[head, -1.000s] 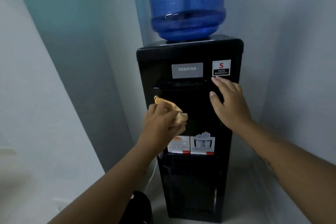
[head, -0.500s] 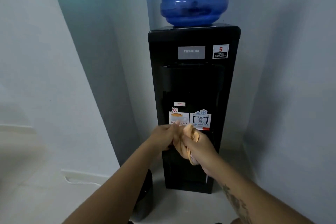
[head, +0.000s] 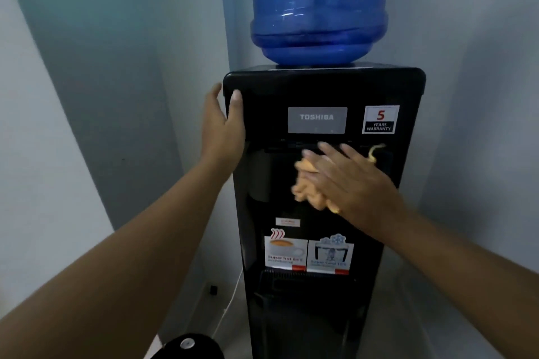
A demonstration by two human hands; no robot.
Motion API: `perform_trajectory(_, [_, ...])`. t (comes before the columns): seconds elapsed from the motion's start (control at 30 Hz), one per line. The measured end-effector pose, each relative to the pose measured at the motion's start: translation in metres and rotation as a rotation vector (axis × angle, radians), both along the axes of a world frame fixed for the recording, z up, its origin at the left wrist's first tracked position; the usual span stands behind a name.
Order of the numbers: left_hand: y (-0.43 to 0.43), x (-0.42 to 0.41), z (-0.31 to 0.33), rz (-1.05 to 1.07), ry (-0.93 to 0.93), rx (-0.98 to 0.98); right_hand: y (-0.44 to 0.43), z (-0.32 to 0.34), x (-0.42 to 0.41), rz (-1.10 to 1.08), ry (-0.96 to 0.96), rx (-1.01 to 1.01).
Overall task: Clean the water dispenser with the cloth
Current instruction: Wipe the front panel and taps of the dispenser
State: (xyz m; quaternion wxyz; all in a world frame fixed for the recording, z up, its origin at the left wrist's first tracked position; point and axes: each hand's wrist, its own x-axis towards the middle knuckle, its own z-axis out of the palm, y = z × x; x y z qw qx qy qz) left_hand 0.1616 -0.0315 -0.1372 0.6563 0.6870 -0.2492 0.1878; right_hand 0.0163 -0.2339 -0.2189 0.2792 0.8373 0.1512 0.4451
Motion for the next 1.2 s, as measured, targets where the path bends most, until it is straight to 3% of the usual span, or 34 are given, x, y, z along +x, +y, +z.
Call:
perform_trajectory(0.1, [-0.01,0.018,0.028,0.011,-0.144,0.063,-0.015,-0.018,-0.014,-0.06,-0.08,0.126])
perform_trajectory(0.23, [-0.013,0.033,0.043,0.133,-0.177,0.205,0.035,-0.004,0.028,0.005,-0.168,0.329])
perform_trajectory(0.37, [-0.006,0.037,0.044,0.148,-0.258,0.275,0.064,-0.008,0.055,0.061,-0.11,0.119])
perform_trajectory(0.5, [-0.009,0.032,0.051,0.143,-0.227,0.307,0.015,-0.028,0.026,0.045,0.012,-0.116])
perform_trajectory(0.63, [-0.003,0.026,0.054,0.088,-0.179,0.426,-0.03,-0.065,-0.021,-0.053,0.091,-0.113])
perform_trajectory(0.7, [0.006,0.022,0.053,0.06,-0.16,0.479,-0.036,-0.08,-0.039,-0.073,0.226,-0.069])
perform_trajectory(0.73, [0.011,0.018,0.049,0.049,-0.16,0.474,-0.033,-0.084,-0.045,-0.066,0.308,-0.004])
perform_trajectory(0.9, [0.041,-0.025,-0.007,0.182,-0.059,0.453,0.012,-0.069,-0.071,-0.063,0.647,0.721])
perform_trajectory(1.0, [0.054,-0.07,-0.04,0.189,-0.039,0.609,0.033,-0.054,-0.08,-0.051,0.697,0.899])
perform_trajectory(1.1, [0.064,-0.121,-0.047,-0.13,0.024,0.858,0.057,-0.023,-0.098,-0.06,0.804,1.033])
perform_trajectory(1.2, [0.069,-0.166,-0.05,-0.455,0.105,1.11,0.08,0.013,-0.117,0.03,0.756,1.186])
